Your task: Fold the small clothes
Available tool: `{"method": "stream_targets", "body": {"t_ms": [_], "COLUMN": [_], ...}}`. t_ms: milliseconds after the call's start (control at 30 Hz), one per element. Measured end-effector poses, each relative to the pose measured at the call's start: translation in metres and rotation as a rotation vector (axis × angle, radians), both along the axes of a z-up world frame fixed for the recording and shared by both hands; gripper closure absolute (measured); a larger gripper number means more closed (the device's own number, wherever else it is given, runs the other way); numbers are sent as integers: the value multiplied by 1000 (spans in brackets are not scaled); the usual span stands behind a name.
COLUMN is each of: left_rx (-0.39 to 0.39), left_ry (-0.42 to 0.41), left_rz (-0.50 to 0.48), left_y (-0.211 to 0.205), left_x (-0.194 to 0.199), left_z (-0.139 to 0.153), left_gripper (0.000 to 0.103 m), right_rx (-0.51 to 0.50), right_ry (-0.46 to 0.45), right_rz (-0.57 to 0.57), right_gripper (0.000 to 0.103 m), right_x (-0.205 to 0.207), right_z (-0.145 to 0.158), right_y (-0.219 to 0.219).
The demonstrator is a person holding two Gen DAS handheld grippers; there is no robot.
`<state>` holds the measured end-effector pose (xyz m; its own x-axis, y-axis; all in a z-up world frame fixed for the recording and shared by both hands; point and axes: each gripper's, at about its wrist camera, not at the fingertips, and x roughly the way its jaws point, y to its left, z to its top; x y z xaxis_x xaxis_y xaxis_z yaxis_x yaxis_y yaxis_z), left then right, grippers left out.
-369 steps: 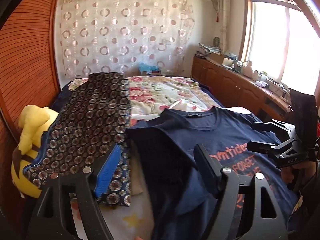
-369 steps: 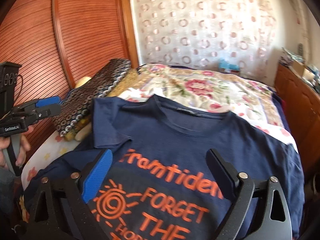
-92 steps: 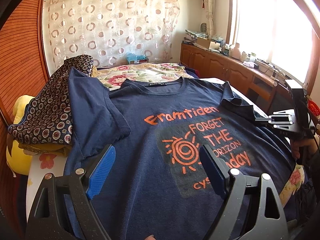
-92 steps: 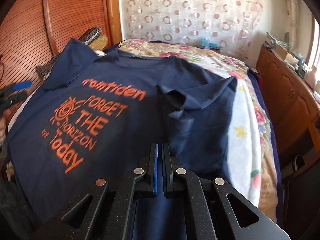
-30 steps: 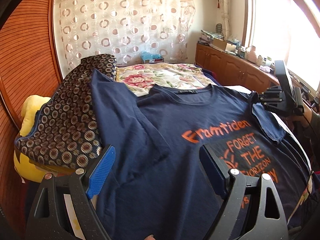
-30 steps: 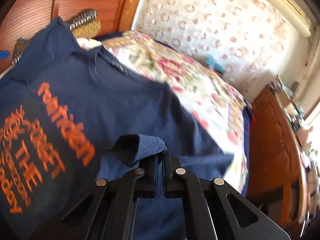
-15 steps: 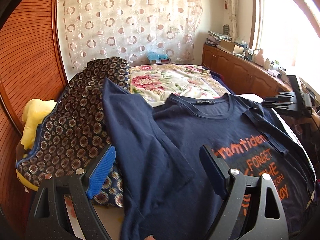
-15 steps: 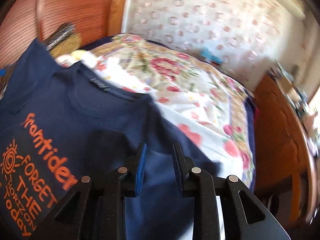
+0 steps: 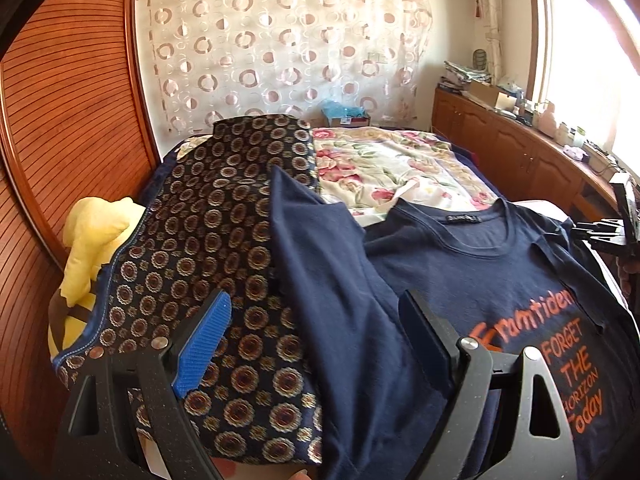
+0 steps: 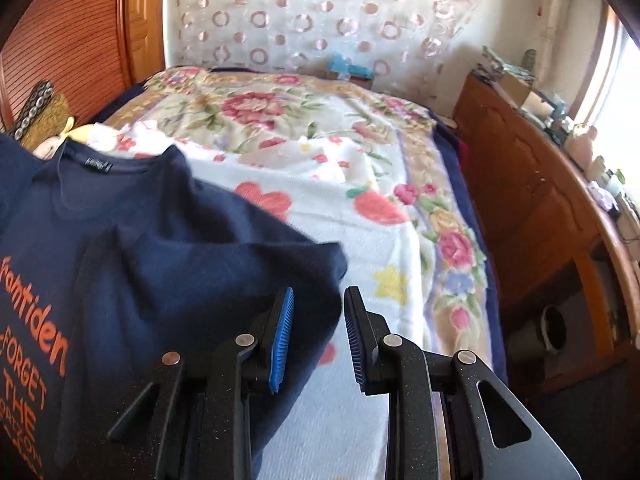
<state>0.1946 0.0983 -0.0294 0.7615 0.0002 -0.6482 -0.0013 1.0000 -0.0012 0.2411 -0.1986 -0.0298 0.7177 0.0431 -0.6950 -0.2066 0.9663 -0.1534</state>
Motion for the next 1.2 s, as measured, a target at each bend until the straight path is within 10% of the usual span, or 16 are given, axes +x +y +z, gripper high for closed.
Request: {"method": "stream_targets", "body": {"t_ms": [467, 633, 1033, 1200], "left_rx": [-1, -2, -9, -31], "left_ry": [22, 28, 25, 39], "left_rz": [-32, -29, -22, -36], "left_y": [10, 12, 19, 23], "left_x": [37, 42, 47, 55], "left_z": [-4, -3, 1, 1], "left_gripper": [29, 29, 30, 48], "right_rx": [70, 131, 51, 107], "right_ry": [14, 40, 2, 18], "right_rz": [25, 107, 79, 59], "right_gripper": [67, 98, 99, 99], "right_x": [6, 7, 7, 17], "right_z": [-13, -11, -9, -7], "right_y": [-8, -17, -39, -34]}}
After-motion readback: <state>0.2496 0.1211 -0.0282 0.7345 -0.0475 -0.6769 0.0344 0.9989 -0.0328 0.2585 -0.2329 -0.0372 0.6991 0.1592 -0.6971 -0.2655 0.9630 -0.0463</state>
